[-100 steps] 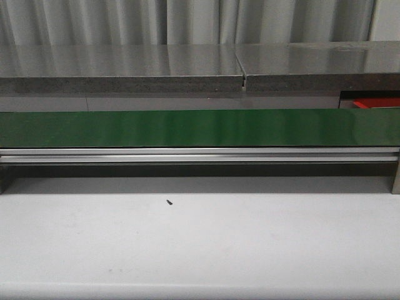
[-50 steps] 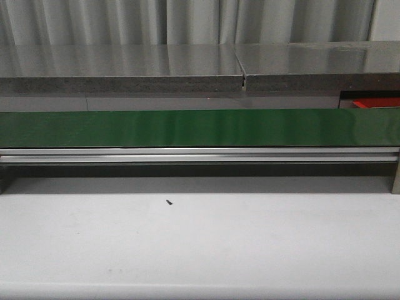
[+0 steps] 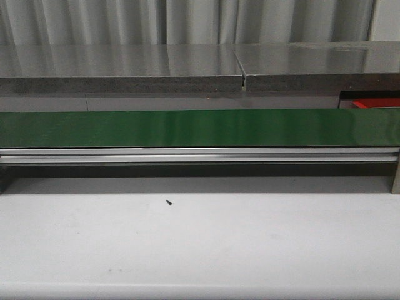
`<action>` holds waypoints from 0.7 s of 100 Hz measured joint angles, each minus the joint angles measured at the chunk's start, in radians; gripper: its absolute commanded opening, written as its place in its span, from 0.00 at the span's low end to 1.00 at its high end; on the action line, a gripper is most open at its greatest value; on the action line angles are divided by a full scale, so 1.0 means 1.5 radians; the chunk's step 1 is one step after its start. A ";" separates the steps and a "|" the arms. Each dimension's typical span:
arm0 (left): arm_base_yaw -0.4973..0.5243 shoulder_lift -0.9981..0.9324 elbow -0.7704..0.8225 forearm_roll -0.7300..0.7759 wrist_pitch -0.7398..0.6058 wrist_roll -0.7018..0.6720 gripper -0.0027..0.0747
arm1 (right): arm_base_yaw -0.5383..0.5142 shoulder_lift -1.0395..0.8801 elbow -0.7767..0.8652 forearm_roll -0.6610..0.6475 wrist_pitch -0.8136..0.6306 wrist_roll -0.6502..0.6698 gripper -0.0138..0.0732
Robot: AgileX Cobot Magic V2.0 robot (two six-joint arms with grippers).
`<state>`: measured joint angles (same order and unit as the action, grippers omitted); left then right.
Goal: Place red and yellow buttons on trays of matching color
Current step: 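Grasp the red button with the left gripper and set it on the belt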
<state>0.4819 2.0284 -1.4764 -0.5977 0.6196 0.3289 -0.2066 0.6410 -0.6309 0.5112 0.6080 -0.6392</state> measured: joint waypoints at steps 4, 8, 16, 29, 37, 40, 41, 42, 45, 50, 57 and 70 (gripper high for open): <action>0.000 0.002 0.000 0.000 -0.001 0.000 0.71 | 0.000 0.000 0.000 0.000 0.000 0.000 0.08; 0.000 0.004 -0.003 0.000 -0.001 0.000 0.71 | 0.000 0.000 0.000 0.000 0.000 0.000 0.08; 0.000 0.014 -0.007 -0.002 -0.002 0.000 0.71 | 0.000 0.000 0.000 0.000 0.000 0.000 0.08; 0.000 0.025 -0.009 -0.004 -0.003 0.000 0.71 | 0.000 0.000 0.000 0.000 0.000 0.000 0.08; 0.000 0.026 -0.009 -0.004 -0.004 0.000 0.70 | 0.000 0.000 0.000 0.000 0.000 0.000 0.08; 0.000 0.026 -0.009 -0.004 -0.004 0.000 0.69 | 0.000 0.000 0.000 0.000 0.000 0.000 0.08; 0.000 0.026 -0.009 -0.004 -0.005 0.000 0.68 | 0.000 0.000 0.000 0.000 0.000 0.000 0.08; 0.000 0.026 -0.009 -0.004 -0.006 0.000 0.67 | 0.000 0.000 0.000 0.000 0.000 0.000 0.08; 0.000 0.026 -0.009 -0.004 -0.006 0.000 0.65 | 0.000 0.000 0.000 0.000 0.000 0.000 0.08; 0.000 0.026 -0.009 -0.004 -0.006 0.000 0.59 | 0.000 0.000 0.000 0.000 0.000 0.000 0.08; 0.000 0.026 -0.009 -0.005 -0.006 0.000 0.49 | 0.000 0.000 0.000 0.000 0.000 0.000 0.08; 0.000 0.026 -0.009 -0.006 -0.006 -0.001 0.30 | 0.000 0.000 0.000 0.000 0.000 0.000 0.08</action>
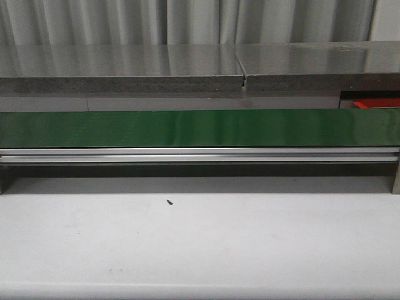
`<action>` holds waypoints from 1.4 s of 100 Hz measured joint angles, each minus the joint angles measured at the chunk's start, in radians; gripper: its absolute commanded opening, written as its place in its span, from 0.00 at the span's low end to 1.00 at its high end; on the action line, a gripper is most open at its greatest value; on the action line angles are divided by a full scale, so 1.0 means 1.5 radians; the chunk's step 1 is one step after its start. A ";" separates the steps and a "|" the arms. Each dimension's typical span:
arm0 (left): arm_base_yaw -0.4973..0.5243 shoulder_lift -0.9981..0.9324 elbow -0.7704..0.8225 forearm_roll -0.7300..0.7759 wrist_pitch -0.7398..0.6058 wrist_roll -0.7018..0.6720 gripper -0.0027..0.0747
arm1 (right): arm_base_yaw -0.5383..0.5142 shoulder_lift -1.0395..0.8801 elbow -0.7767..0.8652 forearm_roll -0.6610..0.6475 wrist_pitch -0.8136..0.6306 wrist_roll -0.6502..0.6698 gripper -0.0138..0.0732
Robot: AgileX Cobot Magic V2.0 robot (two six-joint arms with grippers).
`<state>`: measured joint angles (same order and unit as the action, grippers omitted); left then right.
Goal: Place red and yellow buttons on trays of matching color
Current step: 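Grasp the red button with the left gripper and set it on the belt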
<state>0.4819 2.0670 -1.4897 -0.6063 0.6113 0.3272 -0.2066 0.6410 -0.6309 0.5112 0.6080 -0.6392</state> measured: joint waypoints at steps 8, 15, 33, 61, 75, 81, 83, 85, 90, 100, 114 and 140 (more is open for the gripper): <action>0.000 0.000 0.000 0.000 0.000 0.000 0.19 | 0.000 0.000 0.000 0.000 0.000 0.000 0.08; 0.000 0.000 0.000 -0.004 0.001 0.000 0.13 | 0.000 0.000 0.000 0.000 0.000 0.000 0.08; 0.000 0.000 -0.016 -0.016 0.044 0.001 0.03 | 0.000 0.000 0.000 0.000 0.000 0.000 0.08; -0.006 -0.075 -0.028 -0.029 0.093 0.026 0.01 | 0.000 0.000 0.000 0.000 0.000 0.000 0.08; -0.028 -0.143 -0.028 -0.026 0.102 0.033 0.01 | 0.000 0.000 0.000 0.000 0.000 0.000 0.08; -0.042 -0.171 -0.024 -0.021 0.105 0.035 0.01 | 0.000 0.000 0.000 0.000 0.000 0.000 0.08; -0.045 -0.180 -0.020 -0.020 0.105 0.034 0.01 | 0.000 0.000 0.000 0.000 0.000 0.000 0.08; -0.051 -0.189 -0.014 -0.020 0.105 0.034 0.01 | 0.000 0.000 0.000 0.000 0.000 0.000 0.08; -0.063 -0.211 0.005 -0.019 0.105 0.036 0.01 | 0.000 0.000 0.000 0.000 0.000 0.000 0.08; -0.092 -0.244 0.059 -0.018 0.093 0.042 0.01 | 0.000 0.000 0.000 0.000 0.000 0.000 0.08; -0.132 -0.259 0.124 -0.014 0.057 0.048 0.01 | 0.000 0.000 0.000 0.000 0.000 0.000 0.08; -0.173 -0.256 0.146 -0.017 0.004 0.054 0.01 | 0.000 0.000 0.000 0.000 0.000 0.000 0.08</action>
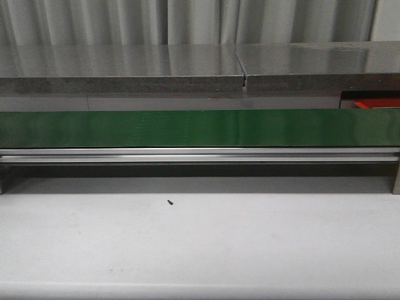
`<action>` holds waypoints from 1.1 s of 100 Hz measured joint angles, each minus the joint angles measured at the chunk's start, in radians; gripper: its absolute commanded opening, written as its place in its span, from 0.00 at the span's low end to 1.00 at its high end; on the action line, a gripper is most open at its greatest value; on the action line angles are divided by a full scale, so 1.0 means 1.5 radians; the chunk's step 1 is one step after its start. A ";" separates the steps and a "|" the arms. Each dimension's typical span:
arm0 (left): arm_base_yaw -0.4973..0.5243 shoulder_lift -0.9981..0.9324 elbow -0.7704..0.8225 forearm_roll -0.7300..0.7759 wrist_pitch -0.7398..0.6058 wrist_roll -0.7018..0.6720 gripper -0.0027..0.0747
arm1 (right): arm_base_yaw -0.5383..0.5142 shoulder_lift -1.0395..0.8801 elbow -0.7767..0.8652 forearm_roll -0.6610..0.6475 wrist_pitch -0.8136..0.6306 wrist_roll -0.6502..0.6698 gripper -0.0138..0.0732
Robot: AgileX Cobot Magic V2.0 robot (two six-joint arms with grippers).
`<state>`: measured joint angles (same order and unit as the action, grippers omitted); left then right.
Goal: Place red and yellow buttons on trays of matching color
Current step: 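Grasp the red button with the left gripper and set it on the belt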
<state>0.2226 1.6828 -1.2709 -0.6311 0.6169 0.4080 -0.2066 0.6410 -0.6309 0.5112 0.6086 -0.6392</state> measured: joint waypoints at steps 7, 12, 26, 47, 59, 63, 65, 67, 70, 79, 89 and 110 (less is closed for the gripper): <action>0.000 0.008 0.000 -0.004 -0.005 0.000 0.01 | 0.000 0.000 0.000 0.000 0.000 0.000 0.08; 0.000 0.017 0.000 -0.006 -0.006 0.000 0.01 | 0.000 0.000 0.000 0.000 0.000 0.000 0.08; 0.000 0.048 0.001 -0.010 -0.002 0.001 0.02 | 0.000 0.000 0.000 0.000 0.000 0.000 0.08; 0.000 0.052 -0.002 -0.020 0.010 0.005 0.44 | 0.000 0.000 0.000 0.000 0.001 0.000 0.08; 0.000 0.052 -0.011 -0.020 0.026 0.010 0.85 | 0.000 0.000 0.000 0.000 0.003 0.000 0.08; 0.000 0.052 -0.016 -0.023 0.029 0.010 0.93 | 0.000 0.000 0.000 0.000 0.003 0.000 0.08; 0.000 0.052 -0.018 -0.024 0.029 0.010 0.96 | 0.000 0.000 0.000 0.000 0.003 0.000 0.08; 0.000 0.052 -0.022 -0.026 0.031 0.010 0.97 | 0.000 0.000 0.000 0.000 0.003 0.000 0.08; 0.000 0.052 -0.027 -0.029 0.033 0.010 0.95 | 0.000 0.000 0.000 0.000 0.003 0.000 0.08; 0.000 0.043 -0.047 -0.035 0.043 0.010 0.88 | 0.000 0.000 0.000 0.000 0.004 0.000 0.08; 0.000 0.029 -0.076 -0.038 0.056 0.010 0.86 | 0.000 0.000 0.000 0.000 0.004 0.000 0.08; 0.029 0.018 -0.127 -0.024 0.076 0.010 0.86 | 0.000 0.000 0.000 0.000 0.004 0.000 0.08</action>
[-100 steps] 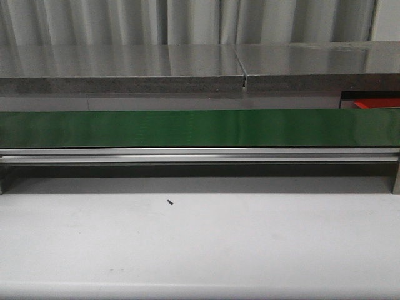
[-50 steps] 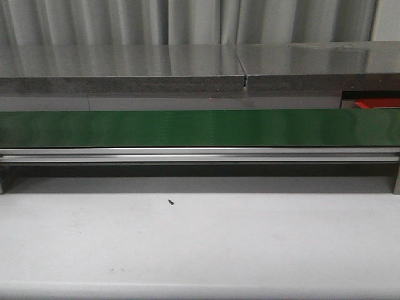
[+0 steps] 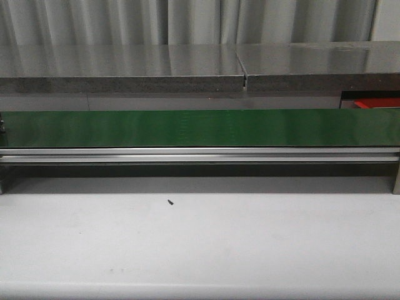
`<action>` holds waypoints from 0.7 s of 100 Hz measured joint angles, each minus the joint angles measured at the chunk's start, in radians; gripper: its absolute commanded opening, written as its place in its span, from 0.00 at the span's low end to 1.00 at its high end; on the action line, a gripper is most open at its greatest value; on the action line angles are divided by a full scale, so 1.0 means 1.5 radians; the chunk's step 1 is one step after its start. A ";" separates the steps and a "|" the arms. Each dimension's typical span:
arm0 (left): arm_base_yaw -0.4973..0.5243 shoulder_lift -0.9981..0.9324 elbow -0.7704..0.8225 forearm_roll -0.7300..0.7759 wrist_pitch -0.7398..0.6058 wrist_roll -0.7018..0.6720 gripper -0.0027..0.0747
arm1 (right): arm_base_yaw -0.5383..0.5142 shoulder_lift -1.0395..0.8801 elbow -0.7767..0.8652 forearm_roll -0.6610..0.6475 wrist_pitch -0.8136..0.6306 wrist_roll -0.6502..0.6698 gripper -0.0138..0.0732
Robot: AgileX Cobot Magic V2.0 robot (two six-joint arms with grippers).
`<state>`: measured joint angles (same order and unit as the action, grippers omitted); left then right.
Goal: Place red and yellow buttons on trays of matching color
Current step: 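Grasp the red button with the left gripper and set it on the belt, then move the left gripper over a yellow button on the table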
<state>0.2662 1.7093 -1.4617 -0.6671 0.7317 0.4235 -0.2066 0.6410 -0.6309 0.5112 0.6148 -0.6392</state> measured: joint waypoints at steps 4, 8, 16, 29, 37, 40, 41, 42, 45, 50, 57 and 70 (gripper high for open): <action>0.016 0.000 -0.002 0.006 0.000 0.000 0.86 | 0.000 0.000 0.000 0.000 0.000 0.000 0.08; 0.031 0.000 -0.002 0.017 0.001 0.000 0.86 | 0.000 0.000 0.000 0.000 0.000 0.000 0.08; 0.070 0.003 -0.002 0.047 0.004 0.000 0.86 | 0.000 0.000 0.000 0.000 0.000 0.000 0.08; 0.127 0.026 -0.003 0.084 0.005 0.000 0.86 | 0.000 0.000 0.000 0.000 0.000 0.000 0.08; 0.156 0.043 -0.003 0.090 0.006 -0.005 0.86 | 0.000 0.000 0.000 0.000 0.000 0.000 0.08; 0.164 0.050 -0.003 0.093 0.006 -0.006 0.86 | 0.000 0.000 0.000 0.000 0.000 0.000 0.08; 0.167 0.052 -0.003 0.093 0.006 -0.006 0.86 | 0.000 0.000 0.000 0.000 0.000 0.000 0.08; 0.168 0.053 -0.003 0.093 0.006 -0.006 0.86 | 0.000 0.000 0.000 0.000 0.000 0.000 0.08; 0.172 0.060 -0.003 0.096 0.006 -0.007 0.86 | 0.000 0.000 0.000 0.000 0.000 0.000 0.08; 0.175 0.071 -0.004 0.101 0.004 -0.007 0.86 | 0.000 0.000 0.000 0.000 0.000 0.000 0.08; 0.177 0.088 -0.004 0.118 0.000 -0.008 0.86 | 0.000 0.000 0.000 0.000 0.000 0.000 0.08; 0.177 0.123 -0.004 0.140 -0.003 -0.009 0.86 | 0.000 0.000 0.000 0.000 0.000 0.000 0.08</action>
<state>0.5313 1.8936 -1.4680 -0.4577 0.7265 0.4100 -0.2066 0.6410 -0.6309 0.5112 0.6155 -0.6392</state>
